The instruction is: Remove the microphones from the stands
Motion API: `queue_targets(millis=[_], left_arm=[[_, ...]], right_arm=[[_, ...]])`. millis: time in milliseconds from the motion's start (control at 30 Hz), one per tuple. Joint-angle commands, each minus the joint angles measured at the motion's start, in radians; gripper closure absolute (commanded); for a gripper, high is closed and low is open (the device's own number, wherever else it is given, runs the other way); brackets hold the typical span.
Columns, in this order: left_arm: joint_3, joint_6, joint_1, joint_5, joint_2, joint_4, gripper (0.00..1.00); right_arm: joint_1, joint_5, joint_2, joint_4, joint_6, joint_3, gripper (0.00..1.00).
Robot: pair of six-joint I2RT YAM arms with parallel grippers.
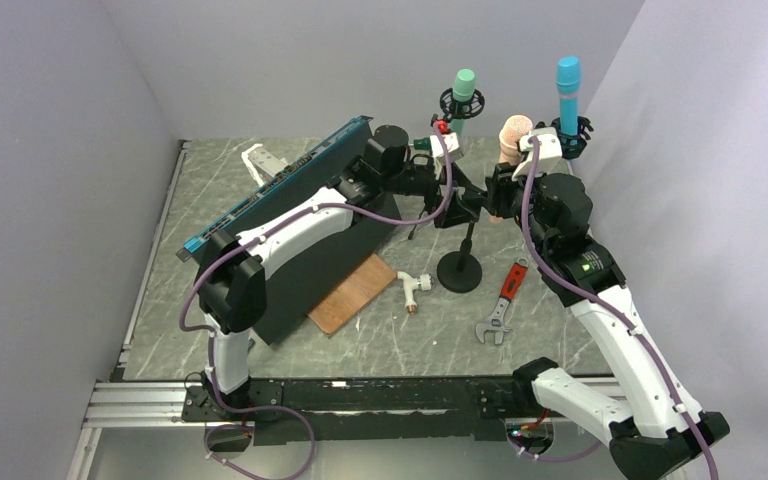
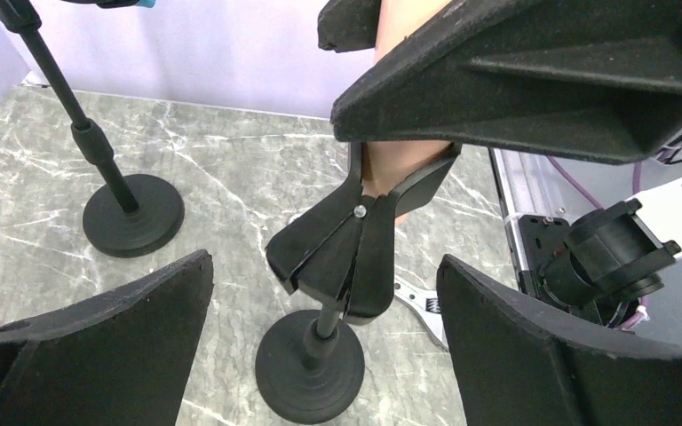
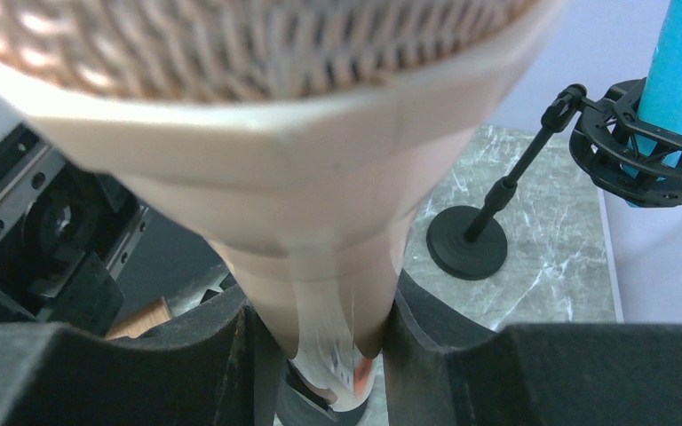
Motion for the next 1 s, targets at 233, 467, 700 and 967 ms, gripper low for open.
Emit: queue_targets(millis=[233, 467, 700, 967], left_arm=[[0.069, -0.065, 0.042, 0.237, 0.009, 0.110, 0.11], [0.074, -0.111, 0.042, 0.245, 0.044, 0.187, 0.07], [0.071, -0.133, 0.041, 0.251, 0.065, 0.212, 0.18], [0.053, -0.150, 0.040, 0.224, 0.063, 0.240, 0.69]], right_arm=[[0.006, -0.012, 0.019, -0.037, 0.013, 0.036, 1.00], [0.005, -0.012, 0.023, -0.040, 0.008, 0.037, 1.00], [0.005, -0.013, 0.024, -0.040, 0.008, 0.039, 1.00], [0.005, -0.014, 0.023, -0.037, 0.011, 0.037, 1.00]])
